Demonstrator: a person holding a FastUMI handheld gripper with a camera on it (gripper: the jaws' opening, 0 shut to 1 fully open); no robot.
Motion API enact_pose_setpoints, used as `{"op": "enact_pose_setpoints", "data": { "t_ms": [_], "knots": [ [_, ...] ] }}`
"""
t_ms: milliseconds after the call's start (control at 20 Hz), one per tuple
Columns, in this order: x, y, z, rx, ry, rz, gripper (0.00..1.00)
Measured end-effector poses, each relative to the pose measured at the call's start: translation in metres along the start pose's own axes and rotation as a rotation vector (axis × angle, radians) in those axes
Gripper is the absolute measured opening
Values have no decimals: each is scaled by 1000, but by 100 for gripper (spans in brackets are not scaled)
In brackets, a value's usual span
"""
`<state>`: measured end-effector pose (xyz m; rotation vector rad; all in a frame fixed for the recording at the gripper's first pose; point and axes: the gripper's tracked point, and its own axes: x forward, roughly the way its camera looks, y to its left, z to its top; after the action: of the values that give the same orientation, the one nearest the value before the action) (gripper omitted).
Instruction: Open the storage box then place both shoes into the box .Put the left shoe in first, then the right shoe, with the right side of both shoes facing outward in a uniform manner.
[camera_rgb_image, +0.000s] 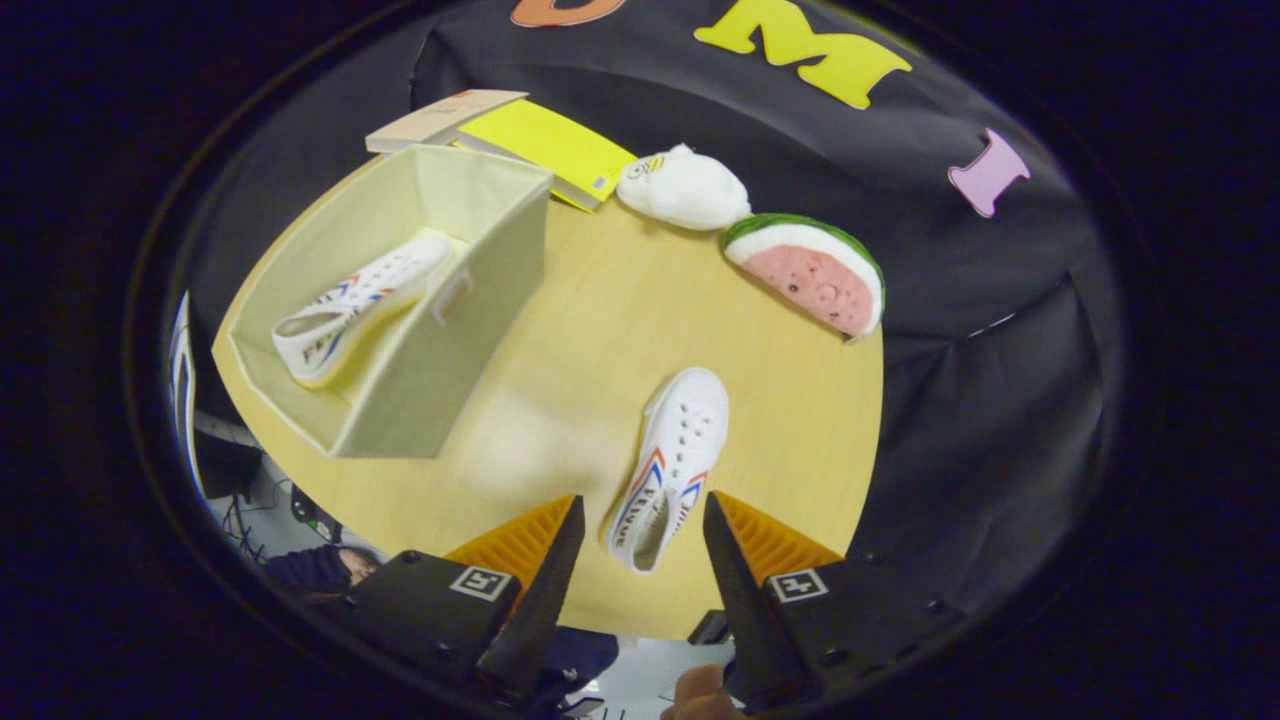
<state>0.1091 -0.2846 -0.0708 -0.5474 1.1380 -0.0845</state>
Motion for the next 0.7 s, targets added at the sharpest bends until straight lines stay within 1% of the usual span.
{"op": "enact_pose_setpoints", "data": {
  "t_ms": [50,100,150,300,450,700],
  "knots": [
    [15,-12,-11,5,33,-39,87],
    [26,-21,-18,3,53,-54,90],
    [39,-23,-24,16,76,-44,93],
    [71,-28,-38,86,126,36,93],
    [95,-34,-41,143,144,79,93],
    [126,-18,-44,206,182,225,91]
  ]
}}
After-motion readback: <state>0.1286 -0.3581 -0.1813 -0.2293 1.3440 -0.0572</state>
